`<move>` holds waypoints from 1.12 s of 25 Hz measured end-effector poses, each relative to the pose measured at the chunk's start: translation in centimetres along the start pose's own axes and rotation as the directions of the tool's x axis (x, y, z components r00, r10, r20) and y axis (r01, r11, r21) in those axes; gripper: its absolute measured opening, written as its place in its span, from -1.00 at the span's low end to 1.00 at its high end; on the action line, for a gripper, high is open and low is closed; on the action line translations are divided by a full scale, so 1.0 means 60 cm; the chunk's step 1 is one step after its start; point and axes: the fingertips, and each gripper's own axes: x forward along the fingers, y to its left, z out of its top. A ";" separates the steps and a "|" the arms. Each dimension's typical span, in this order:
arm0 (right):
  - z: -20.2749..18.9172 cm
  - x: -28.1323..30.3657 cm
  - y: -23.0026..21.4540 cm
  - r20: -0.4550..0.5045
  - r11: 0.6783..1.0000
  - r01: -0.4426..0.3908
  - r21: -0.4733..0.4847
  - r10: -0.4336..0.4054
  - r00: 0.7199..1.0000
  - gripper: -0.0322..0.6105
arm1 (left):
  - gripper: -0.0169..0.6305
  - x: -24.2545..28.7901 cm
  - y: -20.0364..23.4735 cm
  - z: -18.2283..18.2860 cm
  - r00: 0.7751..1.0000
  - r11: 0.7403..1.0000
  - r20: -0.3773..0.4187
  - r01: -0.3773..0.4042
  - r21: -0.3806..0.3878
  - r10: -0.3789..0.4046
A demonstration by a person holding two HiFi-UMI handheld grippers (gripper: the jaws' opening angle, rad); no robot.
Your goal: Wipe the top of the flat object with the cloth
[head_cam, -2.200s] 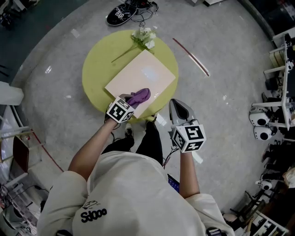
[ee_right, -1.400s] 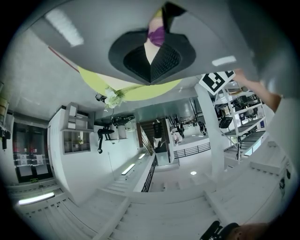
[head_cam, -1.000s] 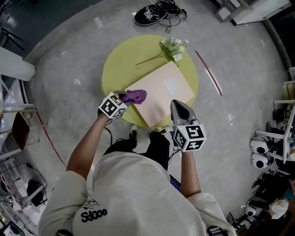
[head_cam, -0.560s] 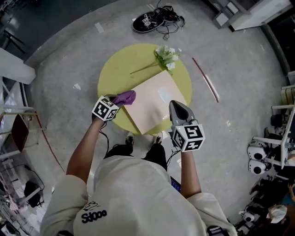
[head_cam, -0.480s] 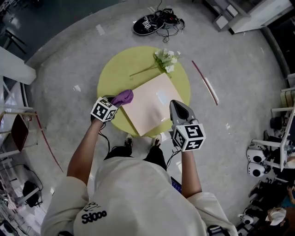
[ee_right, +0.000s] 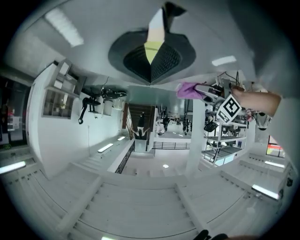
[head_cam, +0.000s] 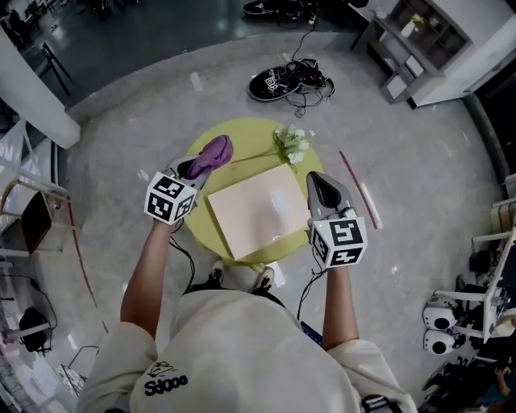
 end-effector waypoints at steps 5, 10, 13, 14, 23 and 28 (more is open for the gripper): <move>0.090 -0.016 -0.014 0.082 0.993 0.007 -0.116 0.002 0.997 -0.88 | -0.68 -0.054 -0.011 0.113 0.986 0.993 0.145 -0.089 0.072 0.077; 0.154 -0.039 -0.026 0.154 0.988 0.033 -0.150 -0.010 0.988 -0.87 | -0.67 -0.107 -0.036 0.217 0.956 0.979 0.279 -0.140 0.151 0.094; 0.185 -0.042 -0.025 0.192 0.986 0.031 -0.164 0.001 0.981 -0.88 | -0.68 -0.134 -0.043 0.261 0.937 0.968 0.336 -0.168 0.186 0.098; 0.196 -0.043 -0.025 0.206 0.985 0.029 -0.168 0.006 0.979 -0.88 | -0.68 -0.140 -0.046 0.275 0.932 0.965 0.349 -0.173 0.196 0.097; 0.241 -0.065 -0.037 0.268 0.984 0.041 -0.174 0.008 0.963 -0.87 | -0.67 -0.164 -0.083 0.336 0.911 0.953 0.407 -0.181 0.244 0.069; 0.233 -0.053 -0.030 0.246 0.980 0.040 -0.195 0.010 0.969 -0.88 | -0.67 -0.162 -0.084 0.337 0.915 0.952 0.400 -0.171 0.255 0.057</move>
